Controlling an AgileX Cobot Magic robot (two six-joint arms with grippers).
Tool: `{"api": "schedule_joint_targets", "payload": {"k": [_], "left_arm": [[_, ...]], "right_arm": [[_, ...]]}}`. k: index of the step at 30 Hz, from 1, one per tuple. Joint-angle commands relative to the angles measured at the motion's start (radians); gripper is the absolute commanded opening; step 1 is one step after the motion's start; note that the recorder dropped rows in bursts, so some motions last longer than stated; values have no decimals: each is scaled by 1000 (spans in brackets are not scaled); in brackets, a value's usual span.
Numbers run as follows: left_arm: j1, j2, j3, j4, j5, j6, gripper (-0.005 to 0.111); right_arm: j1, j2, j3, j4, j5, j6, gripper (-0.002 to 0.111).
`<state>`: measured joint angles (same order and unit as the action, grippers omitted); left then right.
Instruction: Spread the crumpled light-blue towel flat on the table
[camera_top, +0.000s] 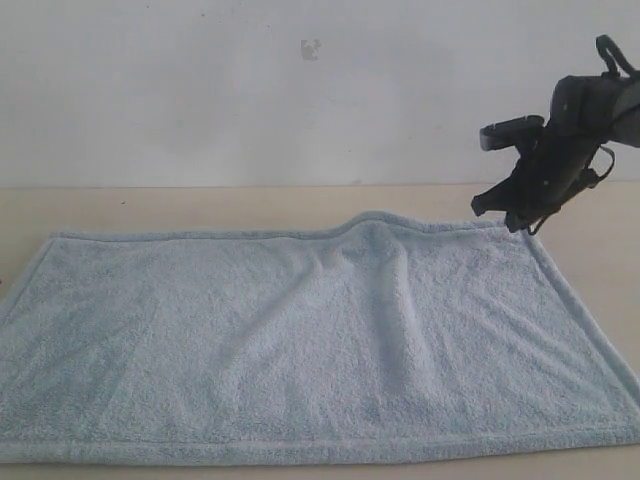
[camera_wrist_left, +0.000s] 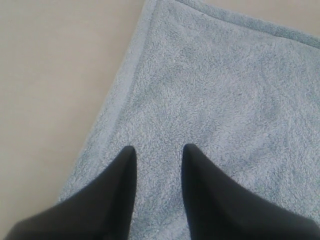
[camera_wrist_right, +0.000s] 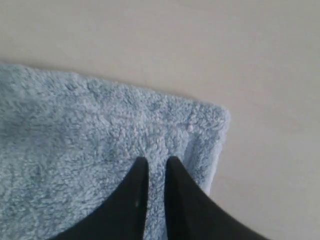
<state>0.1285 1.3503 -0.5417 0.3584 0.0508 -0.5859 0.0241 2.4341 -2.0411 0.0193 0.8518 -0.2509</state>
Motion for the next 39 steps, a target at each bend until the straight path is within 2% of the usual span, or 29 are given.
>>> {"api": "schedule_joint_targets", "payload": {"k": [1,15,19,31,39], "left_arm": [[-2,0,-5,-10,-5,-8,31],[-2,0,-5,-10,-4,-8,31],[-2,0,-5,-10,-2,-8,31],[-2,0,-5,-10,2,-8,30],[-2,0,-5,-10,2,-8,30]], "right_arm": [[-6,17,-5,-19,-18,17,12],[-6,22,-5,-44,-52,29,12],[-6,22,-5,-39,-50,5,0],[-6,59,-5,-26,-18,-17,0],[-53,59,-5,-119,21,64,0]]}}
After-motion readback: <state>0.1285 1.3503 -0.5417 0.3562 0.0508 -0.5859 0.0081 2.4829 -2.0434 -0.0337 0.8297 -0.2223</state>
